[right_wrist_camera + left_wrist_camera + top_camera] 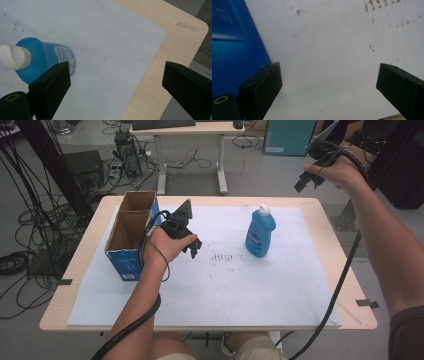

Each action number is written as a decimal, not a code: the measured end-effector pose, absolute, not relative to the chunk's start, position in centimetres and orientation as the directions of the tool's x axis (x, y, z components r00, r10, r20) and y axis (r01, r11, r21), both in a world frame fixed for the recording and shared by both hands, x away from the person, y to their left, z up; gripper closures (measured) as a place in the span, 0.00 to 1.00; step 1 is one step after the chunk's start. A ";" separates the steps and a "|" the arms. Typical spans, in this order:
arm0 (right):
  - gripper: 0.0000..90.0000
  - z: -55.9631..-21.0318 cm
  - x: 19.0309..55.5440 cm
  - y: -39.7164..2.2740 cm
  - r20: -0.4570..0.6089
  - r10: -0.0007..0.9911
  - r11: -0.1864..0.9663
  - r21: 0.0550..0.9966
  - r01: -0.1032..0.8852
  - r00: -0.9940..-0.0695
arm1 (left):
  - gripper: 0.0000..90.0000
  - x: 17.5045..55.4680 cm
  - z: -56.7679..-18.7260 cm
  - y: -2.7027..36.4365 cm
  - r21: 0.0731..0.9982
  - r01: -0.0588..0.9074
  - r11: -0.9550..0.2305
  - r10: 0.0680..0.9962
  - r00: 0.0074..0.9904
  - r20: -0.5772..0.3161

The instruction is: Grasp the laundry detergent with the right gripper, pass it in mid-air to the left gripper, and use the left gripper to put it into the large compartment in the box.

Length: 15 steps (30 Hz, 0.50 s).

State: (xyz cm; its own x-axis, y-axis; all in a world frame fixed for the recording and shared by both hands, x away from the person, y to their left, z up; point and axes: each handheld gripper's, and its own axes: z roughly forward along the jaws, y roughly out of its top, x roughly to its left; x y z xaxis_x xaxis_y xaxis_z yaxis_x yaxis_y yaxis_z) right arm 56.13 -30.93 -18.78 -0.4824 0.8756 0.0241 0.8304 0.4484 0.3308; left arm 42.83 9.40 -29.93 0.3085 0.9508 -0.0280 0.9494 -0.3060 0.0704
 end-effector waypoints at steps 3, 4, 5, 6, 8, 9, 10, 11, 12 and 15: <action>0.08 -18.6 56.0 -31.0 0.029 0.878 0.441 0.341 0.831 -0.478 | 0.08 42.8 -29.8 9.3 0.079 0.950 -0.302 0.952 0.304 -0.026; 0.08 -18.6 56.0 -31.0 0.029 0.877 0.442 0.343 0.829 -0.480 | 0.08 42.8 -29.7 9.3 0.080 0.950 -0.301 0.952 0.304 -0.028; 0.08 -18.5 56.0 -31.0 0.032 0.878 0.440 0.342 0.830 -0.478 | 0.08 42.8 -29.7 9.3 0.080 0.950 -0.301 0.952 0.304 -0.028; 0.08 -18.5 56.0 -31.1 0.030 0.876 0.444 0.344 0.828 -0.482 | 0.08 42.8 -29.6 9.3 0.082 0.949 -0.303 0.952 0.306 -0.027; 0.08 -18.5 55.9 -31.1 0.032 0.878 0.440 0.343 0.830 -0.478 | 0.08 42.8 -29.6 9.3 0.084 0.949 -0.303 0.952 0.306 -0.024; 0.08 -18.6 55.9 -31.2 0.031 0.877 0.441 0.344 0.829 -0.479 | 0.08 42.7 -29.5 9.3 0.083 0.949 -0.304 0.951 0.307 -0.026; 0.08 -18.6 55.8 -31.2 0.033 0.879 0.437 0.345 0.831 -0.476 | 0.08 42.7 -29.4 9.3 0.083 0.948 -0.308 0.950 0.311 -0.024; 0.08 -18.6 55.8 -31.3 0.032 0.877 0.441 0.344 0.829 -0.479 | 0.07 42.7 -29.4 9.3 0.083 0.948 -0.308 0.950 0.311 -0.024; 0.08 -18.6 55.7 -31.3 0.033 0.878 0.438 0.344 0.831 -0.477 | 0.08 42.6 -29.4 9.4 0.087 0.949 -0.304 0.951 0.307 -0.026; 0.07 -18.6 55.7 -31.4 0.030 0.875 0.443 0.355 0.824 -0.483 | 0.08 42.5 -29.3 9.4 0.090 0.949 -0.304 0.951 0.307 -0.024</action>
State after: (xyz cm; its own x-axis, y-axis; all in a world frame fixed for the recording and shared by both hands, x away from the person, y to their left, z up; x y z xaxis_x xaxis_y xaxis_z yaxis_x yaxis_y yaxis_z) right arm 55.66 -31.43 -18.65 -0.4833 0.8749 0.0303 0.8235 0.4425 0.3550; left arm 42.51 9.38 -29.31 0.3069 0.9514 -0.0235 0.9485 -0.3038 0.0895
